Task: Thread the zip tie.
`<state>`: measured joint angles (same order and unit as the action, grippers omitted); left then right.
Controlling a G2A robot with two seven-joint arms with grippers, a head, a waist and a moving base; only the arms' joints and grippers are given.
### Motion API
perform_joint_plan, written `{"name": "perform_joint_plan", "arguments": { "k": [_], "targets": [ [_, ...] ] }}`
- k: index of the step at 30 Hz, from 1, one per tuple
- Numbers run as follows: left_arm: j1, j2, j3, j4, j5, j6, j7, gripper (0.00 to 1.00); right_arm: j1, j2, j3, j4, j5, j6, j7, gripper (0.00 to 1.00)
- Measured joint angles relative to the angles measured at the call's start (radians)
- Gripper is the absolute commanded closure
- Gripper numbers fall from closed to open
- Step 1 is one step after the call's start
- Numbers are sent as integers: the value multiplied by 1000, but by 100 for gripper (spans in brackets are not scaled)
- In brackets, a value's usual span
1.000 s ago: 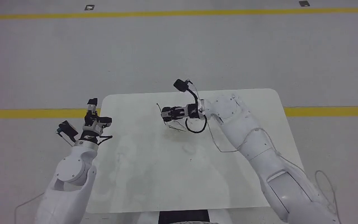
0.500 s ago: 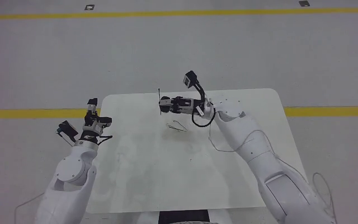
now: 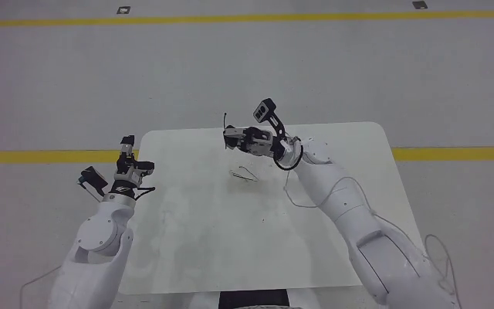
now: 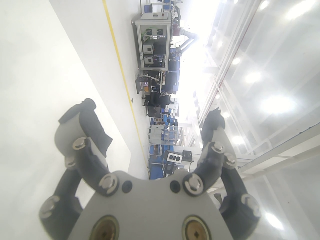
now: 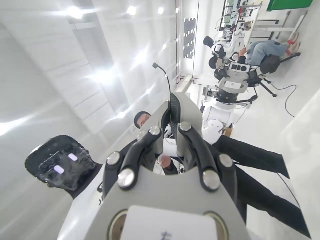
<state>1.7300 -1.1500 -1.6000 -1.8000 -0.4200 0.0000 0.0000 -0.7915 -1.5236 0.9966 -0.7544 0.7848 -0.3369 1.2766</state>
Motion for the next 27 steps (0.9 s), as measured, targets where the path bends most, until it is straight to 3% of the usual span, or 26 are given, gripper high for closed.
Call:
{"name": "perform_joint_plan", "arguments": {
  "k": [9, 16, 21, 27],
  "targets": [
    [0, 0, 0, 0, 0, 0, 0, 0, -2, 0, 0, -4, -1, 2, -3, 100],
    [0, 0, 0, 0, 0, 0, 0, 0, -54, -14, 7, -80, 122, 75, -52, 100],
    [0, 0, 0, 0, 0, 0, 0, 0, -49, -38, -8, -53, 237, 117, -37, 100],
    [0, 0, 0, 0, 0, 0, 0, 0, -33, -62, -23, 5, 305, 123, -13, 100]
  ]
}}
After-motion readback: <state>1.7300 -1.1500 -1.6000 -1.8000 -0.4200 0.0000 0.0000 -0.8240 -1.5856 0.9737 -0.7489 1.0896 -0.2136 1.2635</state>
